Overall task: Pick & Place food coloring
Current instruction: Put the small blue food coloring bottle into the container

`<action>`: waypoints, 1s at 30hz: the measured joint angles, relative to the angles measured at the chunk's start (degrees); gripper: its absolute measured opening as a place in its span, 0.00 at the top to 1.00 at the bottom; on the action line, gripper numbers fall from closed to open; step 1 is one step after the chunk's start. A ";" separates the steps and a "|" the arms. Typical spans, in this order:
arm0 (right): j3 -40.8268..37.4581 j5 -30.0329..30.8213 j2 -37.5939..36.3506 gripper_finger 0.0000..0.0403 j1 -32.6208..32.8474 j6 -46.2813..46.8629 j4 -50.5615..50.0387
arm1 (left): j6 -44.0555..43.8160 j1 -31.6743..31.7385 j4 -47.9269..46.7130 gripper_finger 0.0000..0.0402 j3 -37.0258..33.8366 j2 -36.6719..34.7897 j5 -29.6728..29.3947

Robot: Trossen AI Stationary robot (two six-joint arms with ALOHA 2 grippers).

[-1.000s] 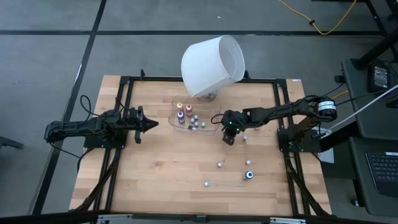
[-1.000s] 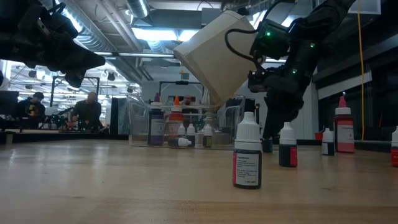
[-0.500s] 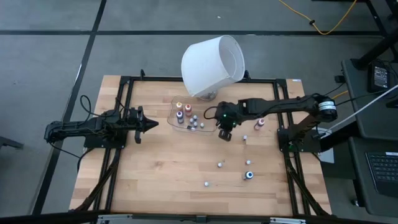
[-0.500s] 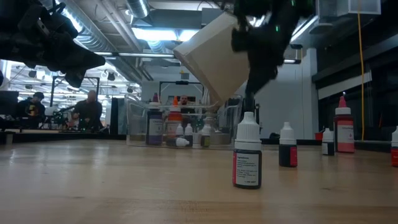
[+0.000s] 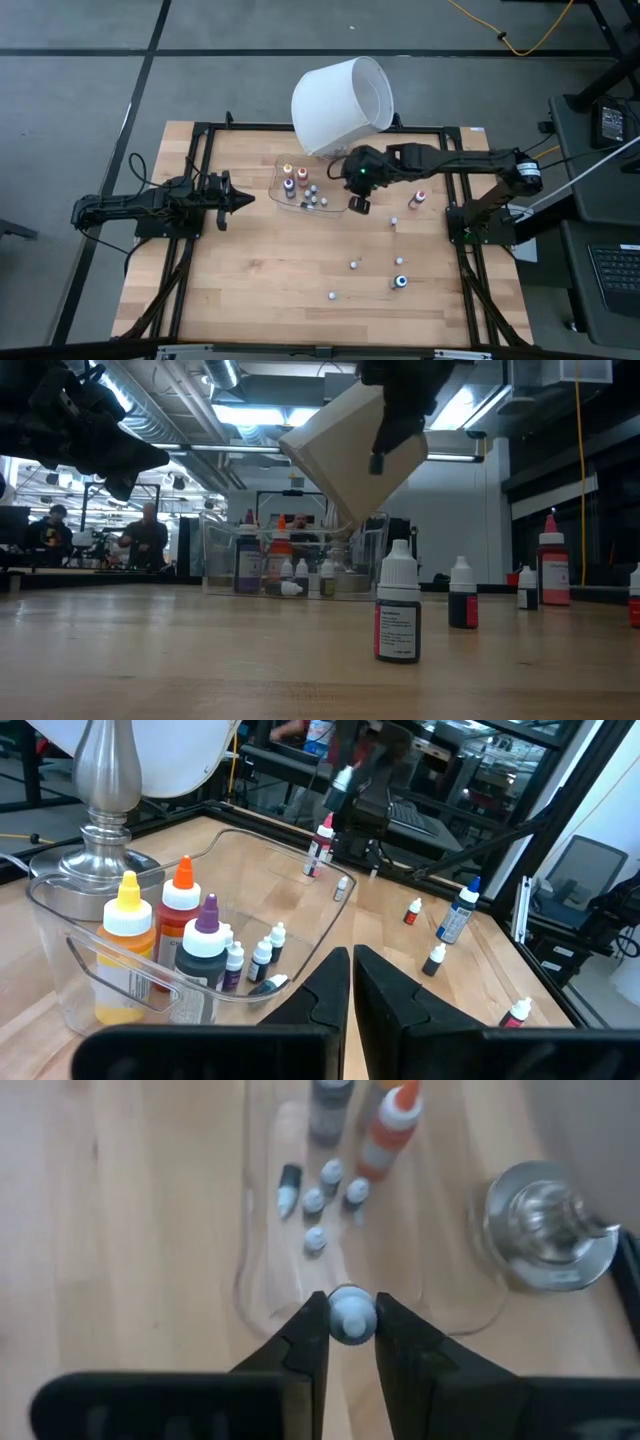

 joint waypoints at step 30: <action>-0.20 -8.60 19.54 0.81 -2.70 -6.60 9.23 | 0.00 0.00 0.00 0.96 0.00 0.00 0.01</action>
